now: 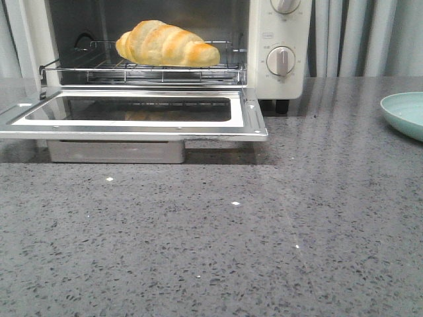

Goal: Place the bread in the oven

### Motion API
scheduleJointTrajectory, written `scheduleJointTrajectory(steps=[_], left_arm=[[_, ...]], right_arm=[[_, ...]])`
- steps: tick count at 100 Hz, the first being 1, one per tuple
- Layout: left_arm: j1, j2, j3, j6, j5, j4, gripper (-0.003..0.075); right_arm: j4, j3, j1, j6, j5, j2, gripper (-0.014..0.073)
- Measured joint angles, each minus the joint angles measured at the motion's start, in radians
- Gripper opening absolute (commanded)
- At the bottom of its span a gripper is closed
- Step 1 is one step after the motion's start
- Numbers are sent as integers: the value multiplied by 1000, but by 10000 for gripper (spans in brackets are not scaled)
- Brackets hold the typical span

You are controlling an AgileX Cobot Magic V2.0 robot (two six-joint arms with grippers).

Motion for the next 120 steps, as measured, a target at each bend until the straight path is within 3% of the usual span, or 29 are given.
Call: scheduleJointTrajectory(steps=[120], left_arm=[[0, 0, 4, 0, 0, 18, -21]], right_arm=[[17, 0, 0, 0, 4, 0, -48]])
